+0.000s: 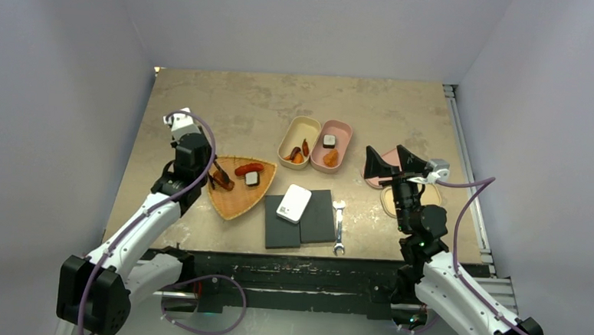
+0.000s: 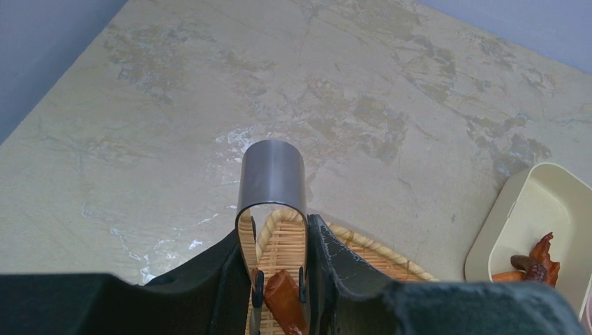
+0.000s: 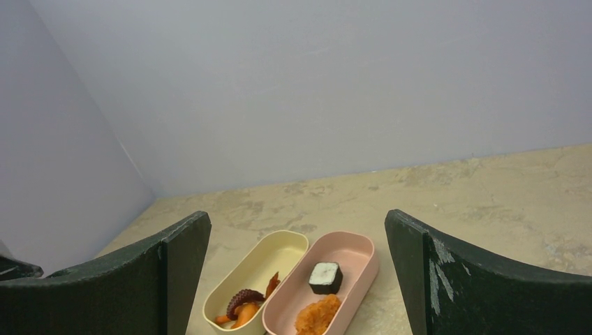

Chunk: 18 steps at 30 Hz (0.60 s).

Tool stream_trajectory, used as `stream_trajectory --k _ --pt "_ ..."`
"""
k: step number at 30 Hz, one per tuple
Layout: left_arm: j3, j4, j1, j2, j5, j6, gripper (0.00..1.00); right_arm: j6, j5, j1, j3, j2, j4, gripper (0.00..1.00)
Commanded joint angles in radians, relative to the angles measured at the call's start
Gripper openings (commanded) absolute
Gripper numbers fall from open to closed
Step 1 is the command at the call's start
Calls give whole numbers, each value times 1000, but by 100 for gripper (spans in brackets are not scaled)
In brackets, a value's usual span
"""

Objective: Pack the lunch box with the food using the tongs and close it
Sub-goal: Pick up the fake food from the plate.

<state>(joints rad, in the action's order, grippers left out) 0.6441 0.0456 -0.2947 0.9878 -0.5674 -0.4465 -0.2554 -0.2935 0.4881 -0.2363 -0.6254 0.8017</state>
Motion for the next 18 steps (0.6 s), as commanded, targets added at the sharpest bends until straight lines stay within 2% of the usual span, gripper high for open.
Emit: stream_trajectory --k 1,10,18 --pt "-9 -121 4 22 8 -29 29 -13 13 0 6 13 40 99" --pt "16 -233 3 135 43 -2 29 -12 14 0 5 15 37 99" --pt "46 -202 3 195 22 36 30 -10 14 1 5 15 36 99"
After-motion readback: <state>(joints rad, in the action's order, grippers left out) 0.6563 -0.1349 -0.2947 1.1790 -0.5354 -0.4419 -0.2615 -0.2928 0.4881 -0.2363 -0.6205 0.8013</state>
